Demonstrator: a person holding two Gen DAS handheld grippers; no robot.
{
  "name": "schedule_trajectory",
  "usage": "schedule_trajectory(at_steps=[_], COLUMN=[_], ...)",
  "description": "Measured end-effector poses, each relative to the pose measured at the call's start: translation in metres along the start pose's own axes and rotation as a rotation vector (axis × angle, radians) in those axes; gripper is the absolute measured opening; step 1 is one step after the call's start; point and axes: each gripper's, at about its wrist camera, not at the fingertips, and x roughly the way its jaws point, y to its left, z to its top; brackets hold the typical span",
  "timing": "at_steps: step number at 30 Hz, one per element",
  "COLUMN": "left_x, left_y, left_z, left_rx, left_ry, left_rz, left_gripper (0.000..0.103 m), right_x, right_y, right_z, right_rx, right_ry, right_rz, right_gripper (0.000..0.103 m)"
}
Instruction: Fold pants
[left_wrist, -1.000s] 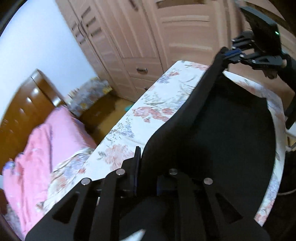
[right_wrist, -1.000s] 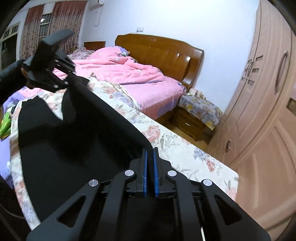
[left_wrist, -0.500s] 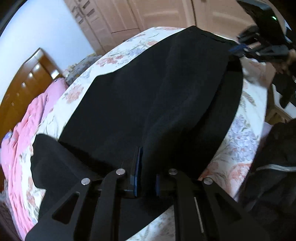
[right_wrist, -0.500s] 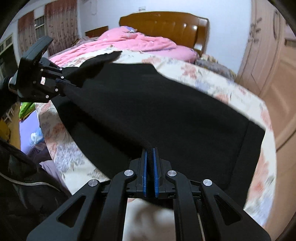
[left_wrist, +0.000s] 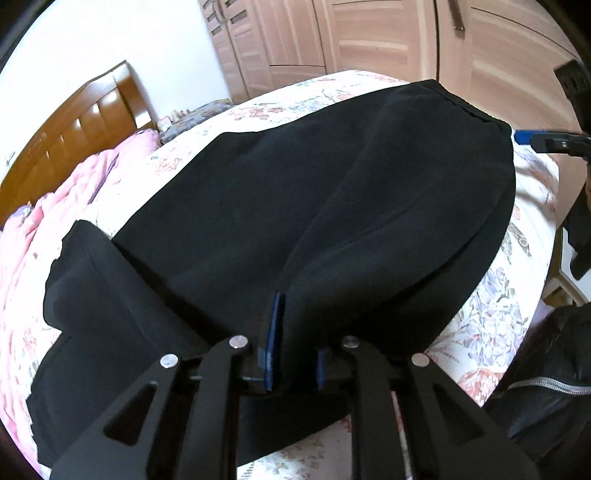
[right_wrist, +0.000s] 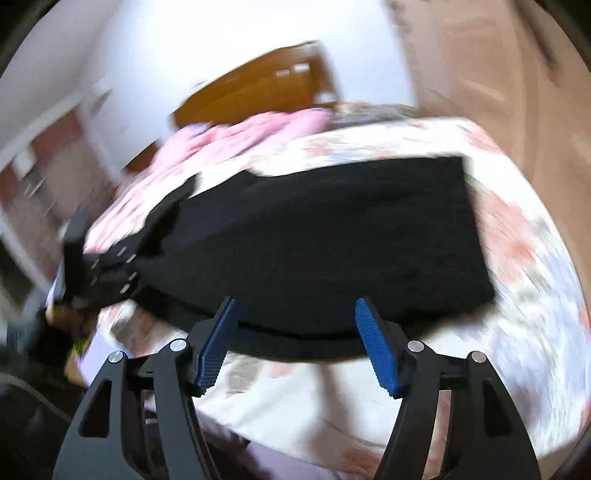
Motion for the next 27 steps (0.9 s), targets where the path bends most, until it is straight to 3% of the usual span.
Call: schedule_trajectory(at_steps=[2, 5, 12, 15, 16, 17, 22, 27], left_x=[0.001, 0.002, 0.003, 0.003, 0.002, 0.001, -0.024, -0.04], left_y=[-0.001, -0.006, -0.009, -0.012, -0.013, -0.014, -0.013, -0.025], left_z=[-0.001, -0.004, -0.008, -0.008, -0.008, -0.008, 0.004, 0.01], left_rx=[-0.008, -0.006, 0.013, 0.024, 0.033, 0.04, 0.06, 0.137], left_ry=[-0.002, 0.002, 0.003, 0.006, 0.007, 0.004, -0.057, -0.051], left_rz=[0.001, 0.006, 0.016, 0.019, 0.026, 0.032, 0.079, 0.082], left_gripper=[0.019, 0.02, 0.02, 0.02, 0.018, 0.018, 0.013, 0.013], right_x=[0.005, 0.007, 0.015, 0.021, 0.019, 0.014, -0.011, 0.006], right_y=[-0.015, -0.036, -0.052, -0.06, -0.06, -0.057, -0.023, -0.058], right_z=[-0.002, -0.003, 0.005, 0.003, 0.005, 0.007, 0.025, 0.014], right_rx=[0.085, 0.219, 0.286, 0.358, 0.346, 0.315, 0.146, 0.251], right_ry=[0.009, -0.019, -0.046, -0.052, -0.065, -0.087, -0.159, -0.066], right_rz=[-0.033, -0.015, 0.0, 0.022, -0.01, -0.02, -0.104, -0.13], right_gripper=[0.062, 0.061, 0.053, 0.043, 0.026, 0.022, 0.017, 0.016])
